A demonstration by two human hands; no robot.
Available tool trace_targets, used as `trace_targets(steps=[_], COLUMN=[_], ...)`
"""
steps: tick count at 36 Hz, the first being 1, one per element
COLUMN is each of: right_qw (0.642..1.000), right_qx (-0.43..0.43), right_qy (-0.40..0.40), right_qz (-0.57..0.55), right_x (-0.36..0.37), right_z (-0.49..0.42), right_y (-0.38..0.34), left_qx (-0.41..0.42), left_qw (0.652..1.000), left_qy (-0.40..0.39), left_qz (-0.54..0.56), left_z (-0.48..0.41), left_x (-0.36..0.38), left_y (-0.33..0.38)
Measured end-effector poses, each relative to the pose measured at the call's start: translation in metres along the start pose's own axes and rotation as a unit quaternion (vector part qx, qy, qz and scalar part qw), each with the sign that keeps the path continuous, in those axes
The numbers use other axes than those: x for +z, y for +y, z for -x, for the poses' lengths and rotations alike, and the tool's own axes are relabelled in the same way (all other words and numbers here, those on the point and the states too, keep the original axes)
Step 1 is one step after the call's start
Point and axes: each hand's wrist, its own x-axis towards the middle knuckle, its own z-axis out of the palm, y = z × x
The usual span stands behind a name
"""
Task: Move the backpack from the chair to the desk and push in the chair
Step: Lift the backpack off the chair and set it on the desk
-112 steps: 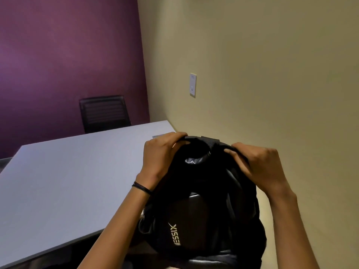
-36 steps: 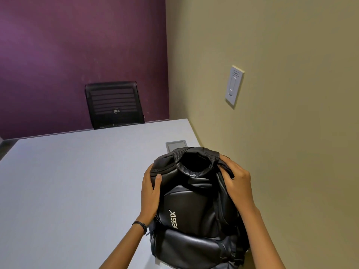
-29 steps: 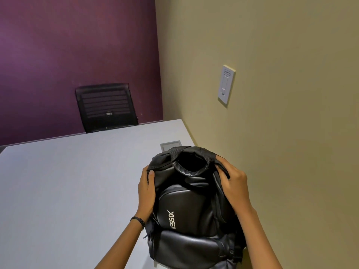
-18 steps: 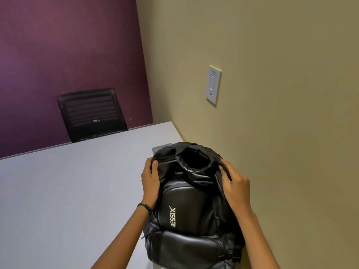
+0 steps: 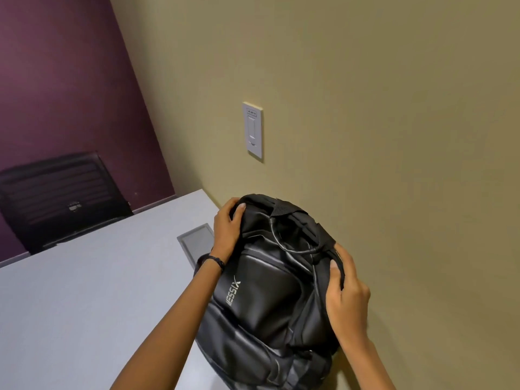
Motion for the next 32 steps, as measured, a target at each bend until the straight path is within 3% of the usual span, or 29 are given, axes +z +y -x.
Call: trace_targets(steps=[5, 10, 15, 23, 32], right_qw=[0.998, 0.994, 0.994, 0.994, 0.994], right_qx=[-0.044, -0.108, -0.112, -0.091, -0.097], right_qy=[-0.008, 0.000, -0.006, -0.029, -0.026], right_qz=[0.037, 0.024, 0.015, -0.045, -0.046], right_x=[0.016, 0.043, 0.052, 0.054, 0.069], right_z=[0.002, 0.005, 0.007, 0.006, -0.005], right_y=[-0.003, -0.009, -0.010, 0.004, 0.013], left_qx=[-0.009, -0.084, -0.113, -0.024, -0.049], left_qw=[0.998, 0.991, 0.986, 0.965, 0.946], left_qy=[0.017, 0.061, 0.007, -0.076, -0.126], left_qz=[-0.061, -0.079, -0.121, -0.248, -0.293], left_z=[0.003, 0.031, 0.063, 0.094, 0.072], left_x=[0.007, 0.001, 0.005, 0.024, 0.028], left_y=[-0.013, -0.039, -0.051, -0.058, -0.059])
